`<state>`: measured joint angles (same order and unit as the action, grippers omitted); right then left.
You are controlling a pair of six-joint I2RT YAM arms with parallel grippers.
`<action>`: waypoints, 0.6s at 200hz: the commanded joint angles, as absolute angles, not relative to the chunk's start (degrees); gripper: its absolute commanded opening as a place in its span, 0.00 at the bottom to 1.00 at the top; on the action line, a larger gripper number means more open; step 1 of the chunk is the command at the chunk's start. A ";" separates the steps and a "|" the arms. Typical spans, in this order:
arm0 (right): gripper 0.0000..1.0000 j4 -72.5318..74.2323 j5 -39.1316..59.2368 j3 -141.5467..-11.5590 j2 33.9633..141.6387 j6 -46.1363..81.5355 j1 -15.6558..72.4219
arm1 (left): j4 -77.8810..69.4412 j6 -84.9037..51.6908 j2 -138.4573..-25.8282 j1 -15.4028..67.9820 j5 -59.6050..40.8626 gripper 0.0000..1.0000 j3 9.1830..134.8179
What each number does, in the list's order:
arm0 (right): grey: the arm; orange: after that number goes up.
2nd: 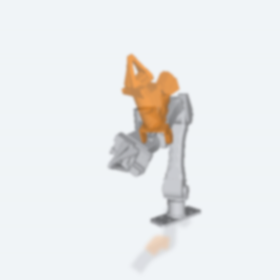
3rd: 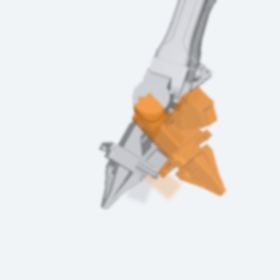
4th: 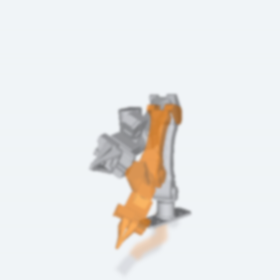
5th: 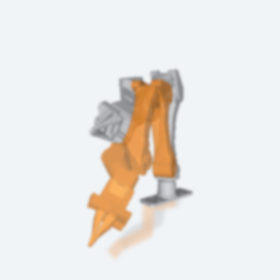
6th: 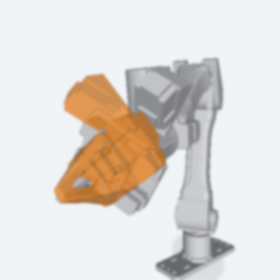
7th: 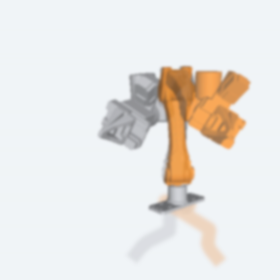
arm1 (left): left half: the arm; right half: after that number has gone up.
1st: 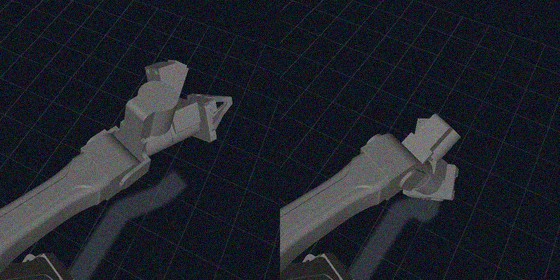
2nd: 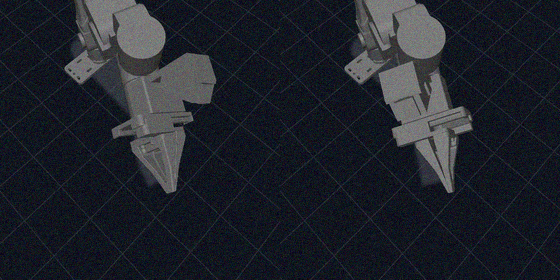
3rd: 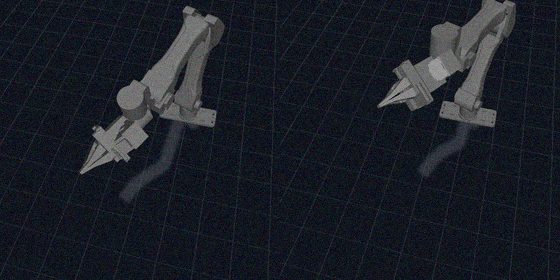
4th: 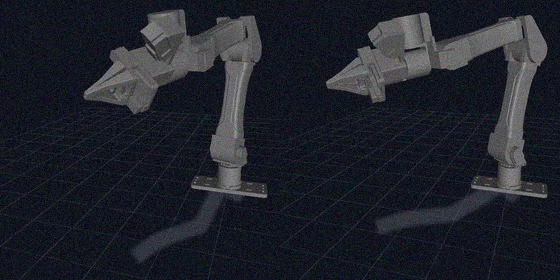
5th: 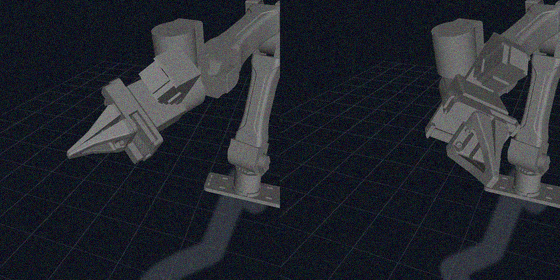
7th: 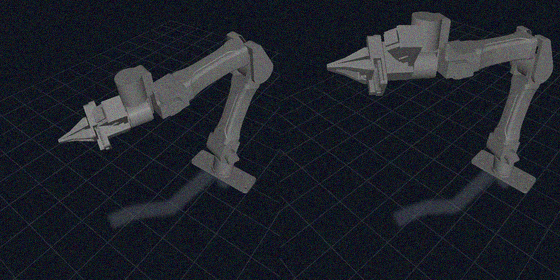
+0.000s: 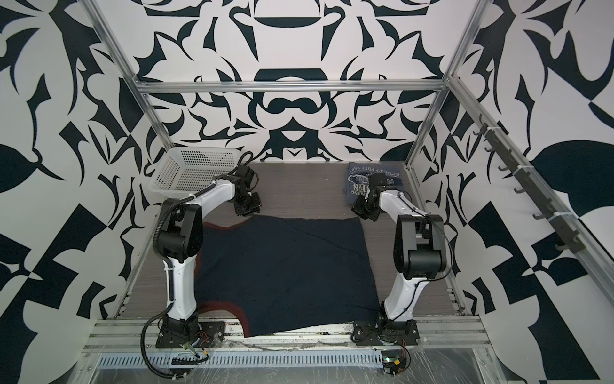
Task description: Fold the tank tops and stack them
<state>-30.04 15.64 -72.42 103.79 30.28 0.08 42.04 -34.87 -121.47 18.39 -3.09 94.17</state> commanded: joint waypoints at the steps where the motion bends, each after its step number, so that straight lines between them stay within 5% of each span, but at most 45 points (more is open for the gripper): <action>1: 0.00 -29.42 14.85 -72.09 102.04 31.03 -0.26 | 42.32 -34.80 -118.76 18.55 -3.07 0.26 93.34; 59: 0.00 -30.74 15.00 -71.56 101.55 30.13 -1.68 | 36.01 -36.03 -112.91 18.54 -0.99 0.14 87.59; 88: 0.31 -30.47 14.73 -70.61 102.28 29.45 -2.72 | 36.88 -35.87 -114.82 18.54 -1.29 0.16 88.35; 120: 0.37 -31.01 14.37 -70.84 104.94 28.49 -2.67 | 37.00 -35.91 -116.93 18.54 -2.04 0.16 89.05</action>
